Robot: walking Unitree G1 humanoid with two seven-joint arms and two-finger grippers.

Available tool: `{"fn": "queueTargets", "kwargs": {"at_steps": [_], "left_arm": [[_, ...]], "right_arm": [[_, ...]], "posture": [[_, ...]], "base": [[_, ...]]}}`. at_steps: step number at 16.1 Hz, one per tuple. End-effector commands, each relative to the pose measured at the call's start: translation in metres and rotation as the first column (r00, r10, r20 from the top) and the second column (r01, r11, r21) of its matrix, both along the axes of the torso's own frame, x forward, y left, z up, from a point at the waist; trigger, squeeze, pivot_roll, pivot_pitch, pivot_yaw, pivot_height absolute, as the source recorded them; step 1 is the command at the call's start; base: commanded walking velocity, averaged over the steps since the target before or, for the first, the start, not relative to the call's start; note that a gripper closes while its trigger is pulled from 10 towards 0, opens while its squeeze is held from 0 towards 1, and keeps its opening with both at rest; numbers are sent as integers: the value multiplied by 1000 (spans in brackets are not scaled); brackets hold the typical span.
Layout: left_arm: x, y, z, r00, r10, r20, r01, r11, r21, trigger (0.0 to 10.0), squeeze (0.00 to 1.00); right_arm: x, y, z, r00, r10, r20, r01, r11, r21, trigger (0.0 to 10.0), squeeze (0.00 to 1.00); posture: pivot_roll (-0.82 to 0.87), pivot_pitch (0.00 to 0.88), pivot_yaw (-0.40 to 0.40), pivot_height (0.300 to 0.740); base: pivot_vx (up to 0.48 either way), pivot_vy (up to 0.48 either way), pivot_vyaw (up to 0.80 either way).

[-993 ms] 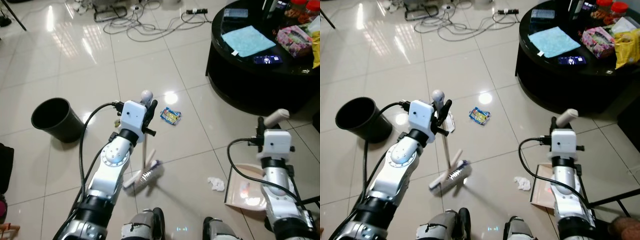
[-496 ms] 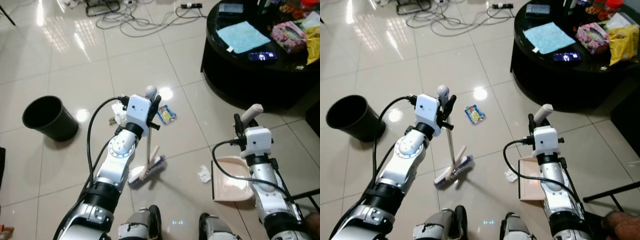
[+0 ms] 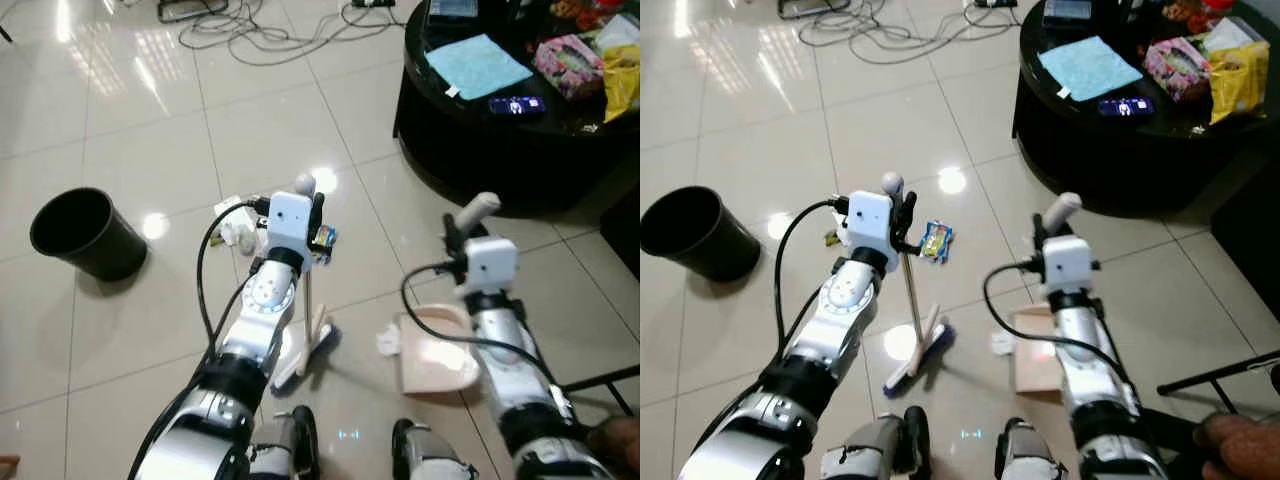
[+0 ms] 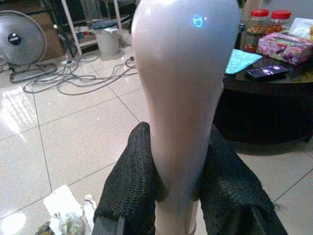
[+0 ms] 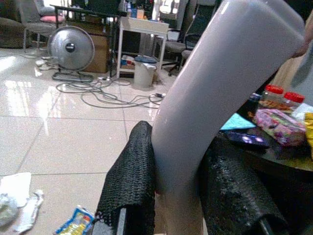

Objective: Sweep floor

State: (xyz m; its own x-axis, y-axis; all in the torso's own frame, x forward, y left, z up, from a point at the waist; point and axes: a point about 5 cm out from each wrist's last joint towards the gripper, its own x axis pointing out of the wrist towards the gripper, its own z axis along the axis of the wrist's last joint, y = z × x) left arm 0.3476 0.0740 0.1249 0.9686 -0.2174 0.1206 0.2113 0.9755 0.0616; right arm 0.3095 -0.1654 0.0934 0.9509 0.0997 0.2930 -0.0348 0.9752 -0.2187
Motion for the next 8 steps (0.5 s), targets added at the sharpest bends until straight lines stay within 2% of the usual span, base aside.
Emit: {"fn": "queueTargets", "kwargs": {"at_steps": [1, 4, 6, 8], "left_arm": [[1, 5, -5, 999, 48, -12, -48, 999, -3, 10000, 0], [3, 0, -7, 998, 65, -23, -66, 998, -8, 10000, 0], [3, -11, -6, 998, 58, -22, -58, 998, -24, 10000, 0], [2, -24, -3, 999, 32, -27, -34, 996, -79, 10000, 0]], "right_arm": [[-4, 15, -14, 997, 28, -71, -23, 998, 66, 10000, 0], [-3, 26, -17, 995, 55, -88, -49, 997, 66, 10000, 0], [-4, 34, -20, 992, 76, -102, -68, 995, 74, 10000, 0], [-4, 42, -21, 989, 102, -109, -95, 993, 73, 10000, 0]], "posture": [[128, 273, 115, 740], [112, 272, 106, 740], [108, 271, 100, 740], [110, 270, 96, 740]], "base": [[0, 0, 0], [0, 0, 0], [0, 0, 0], [0, 0, 0]]}}
